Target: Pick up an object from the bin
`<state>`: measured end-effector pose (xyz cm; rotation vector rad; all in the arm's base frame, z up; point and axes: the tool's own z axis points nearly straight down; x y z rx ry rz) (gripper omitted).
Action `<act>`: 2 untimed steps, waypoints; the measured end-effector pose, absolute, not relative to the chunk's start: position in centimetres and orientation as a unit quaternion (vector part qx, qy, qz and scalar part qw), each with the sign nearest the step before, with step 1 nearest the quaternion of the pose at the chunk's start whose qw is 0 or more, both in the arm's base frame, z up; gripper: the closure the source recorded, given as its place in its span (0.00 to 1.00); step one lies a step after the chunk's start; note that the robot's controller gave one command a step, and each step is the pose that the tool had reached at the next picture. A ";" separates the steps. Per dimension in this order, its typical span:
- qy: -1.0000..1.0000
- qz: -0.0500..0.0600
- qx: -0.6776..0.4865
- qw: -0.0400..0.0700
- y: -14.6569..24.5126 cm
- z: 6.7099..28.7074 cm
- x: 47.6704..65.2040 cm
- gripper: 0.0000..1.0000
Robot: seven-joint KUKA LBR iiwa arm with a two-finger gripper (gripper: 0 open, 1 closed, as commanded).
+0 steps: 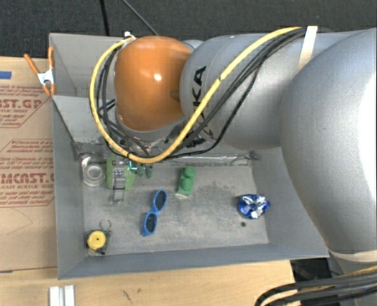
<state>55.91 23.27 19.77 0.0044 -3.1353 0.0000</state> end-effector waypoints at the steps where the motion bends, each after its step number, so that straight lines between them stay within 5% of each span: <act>1: -0.992 -0.001 0.123 -0.004 18.6 10.4 59.1 0.00; 2: -0.932 -0.001 0.364 0.000 17.0 6.9 58.8 0.00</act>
Offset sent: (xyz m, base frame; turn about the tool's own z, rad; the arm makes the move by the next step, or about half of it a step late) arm 0.0298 -0.0469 -0.0933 -0.2459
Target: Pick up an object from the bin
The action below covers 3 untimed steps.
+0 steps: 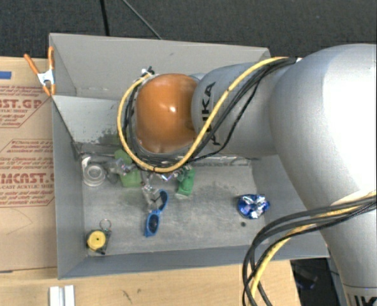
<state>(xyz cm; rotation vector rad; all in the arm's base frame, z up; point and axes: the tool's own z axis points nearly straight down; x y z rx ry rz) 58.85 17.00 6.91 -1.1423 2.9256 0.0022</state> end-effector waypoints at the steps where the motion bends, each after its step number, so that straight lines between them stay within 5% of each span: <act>1: 0.958 0.001 -0.287 0.002 15.7 8.8 59.2 0.00; 2: 0.829 0.001 -0.559 -0.001 11.4 8.3 52.9 0.00; 3: 0.829 0.001 -0.559 0.000 11.5 8.4 53.0 1.00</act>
Offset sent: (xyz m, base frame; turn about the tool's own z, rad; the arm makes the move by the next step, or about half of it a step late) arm 0.0026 -0.0141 0.0182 0.1630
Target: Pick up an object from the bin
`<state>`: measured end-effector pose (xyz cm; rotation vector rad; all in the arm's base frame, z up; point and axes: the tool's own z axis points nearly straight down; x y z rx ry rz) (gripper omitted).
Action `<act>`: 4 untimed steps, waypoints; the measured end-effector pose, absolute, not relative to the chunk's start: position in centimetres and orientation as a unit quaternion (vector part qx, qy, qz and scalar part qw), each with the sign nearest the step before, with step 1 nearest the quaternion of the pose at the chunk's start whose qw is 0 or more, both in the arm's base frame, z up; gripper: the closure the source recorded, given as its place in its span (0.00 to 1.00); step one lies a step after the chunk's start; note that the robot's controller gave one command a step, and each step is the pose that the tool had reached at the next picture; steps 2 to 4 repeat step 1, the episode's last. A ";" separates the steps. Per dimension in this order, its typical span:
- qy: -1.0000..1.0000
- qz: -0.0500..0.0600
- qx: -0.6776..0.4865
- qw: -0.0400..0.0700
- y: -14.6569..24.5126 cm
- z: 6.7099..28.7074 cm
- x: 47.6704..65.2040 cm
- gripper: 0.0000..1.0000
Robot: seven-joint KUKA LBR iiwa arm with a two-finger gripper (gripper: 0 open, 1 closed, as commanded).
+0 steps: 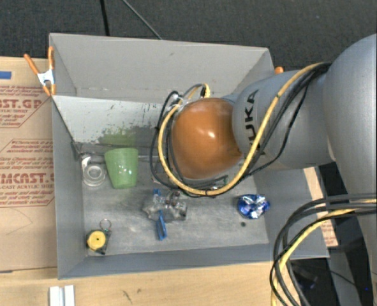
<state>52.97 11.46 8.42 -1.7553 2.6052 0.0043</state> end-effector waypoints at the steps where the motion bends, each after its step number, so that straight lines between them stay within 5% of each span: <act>1: 0.815 -0.001 -0.580 0.005 12.2 26.6 51.9 1.00; 4: 0.815 -0.001 -0.580 0.005 12.2 26.6 51.9 1.00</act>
Offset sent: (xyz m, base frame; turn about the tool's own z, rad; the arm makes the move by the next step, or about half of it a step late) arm -0.0119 0.0059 0.1771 -0.0523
